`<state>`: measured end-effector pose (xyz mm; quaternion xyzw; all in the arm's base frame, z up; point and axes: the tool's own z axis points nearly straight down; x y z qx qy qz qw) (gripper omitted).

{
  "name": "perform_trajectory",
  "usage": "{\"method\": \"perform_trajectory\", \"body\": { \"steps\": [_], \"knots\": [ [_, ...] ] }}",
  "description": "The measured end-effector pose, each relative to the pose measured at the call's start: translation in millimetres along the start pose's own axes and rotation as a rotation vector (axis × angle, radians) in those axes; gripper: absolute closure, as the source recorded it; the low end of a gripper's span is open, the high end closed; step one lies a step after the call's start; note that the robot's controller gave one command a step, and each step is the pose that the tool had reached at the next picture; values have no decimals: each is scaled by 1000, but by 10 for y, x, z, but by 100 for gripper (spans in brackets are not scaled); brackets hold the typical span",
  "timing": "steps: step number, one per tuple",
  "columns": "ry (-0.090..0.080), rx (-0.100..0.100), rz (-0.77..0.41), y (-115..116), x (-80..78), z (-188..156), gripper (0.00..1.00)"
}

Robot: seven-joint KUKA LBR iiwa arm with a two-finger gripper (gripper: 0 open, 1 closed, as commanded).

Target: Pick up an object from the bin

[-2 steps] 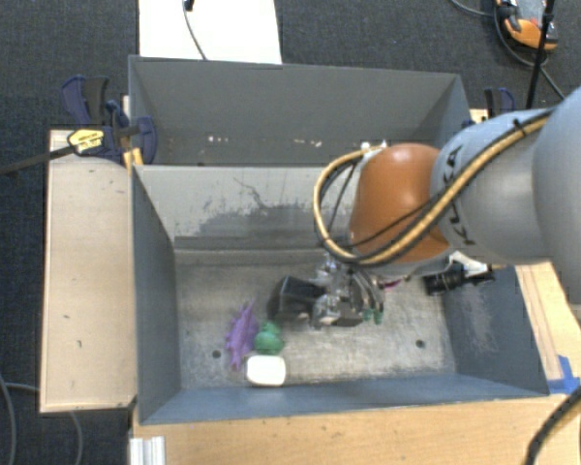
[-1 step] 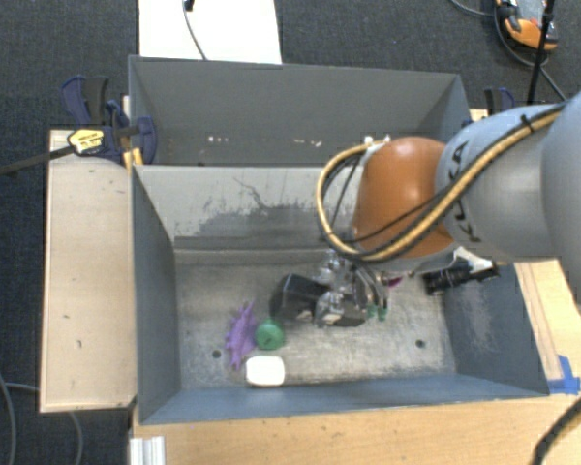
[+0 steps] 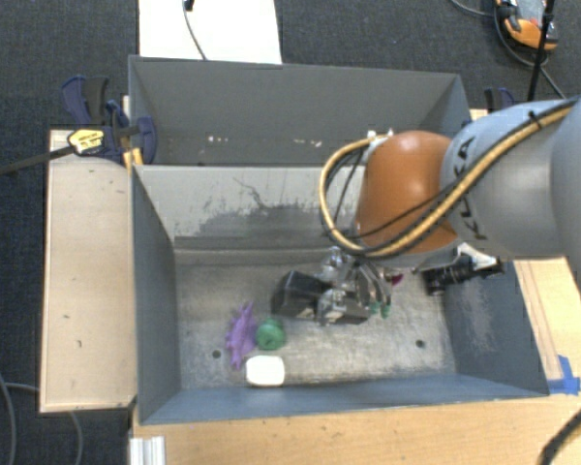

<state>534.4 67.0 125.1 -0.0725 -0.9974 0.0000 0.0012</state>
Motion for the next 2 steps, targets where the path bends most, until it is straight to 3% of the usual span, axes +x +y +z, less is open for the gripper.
{"method": "perform_trajectory", "body": {
  "steps": [2],
  "knots": [
    [4,1,1,-8,11,-239,100]
  ]
}}
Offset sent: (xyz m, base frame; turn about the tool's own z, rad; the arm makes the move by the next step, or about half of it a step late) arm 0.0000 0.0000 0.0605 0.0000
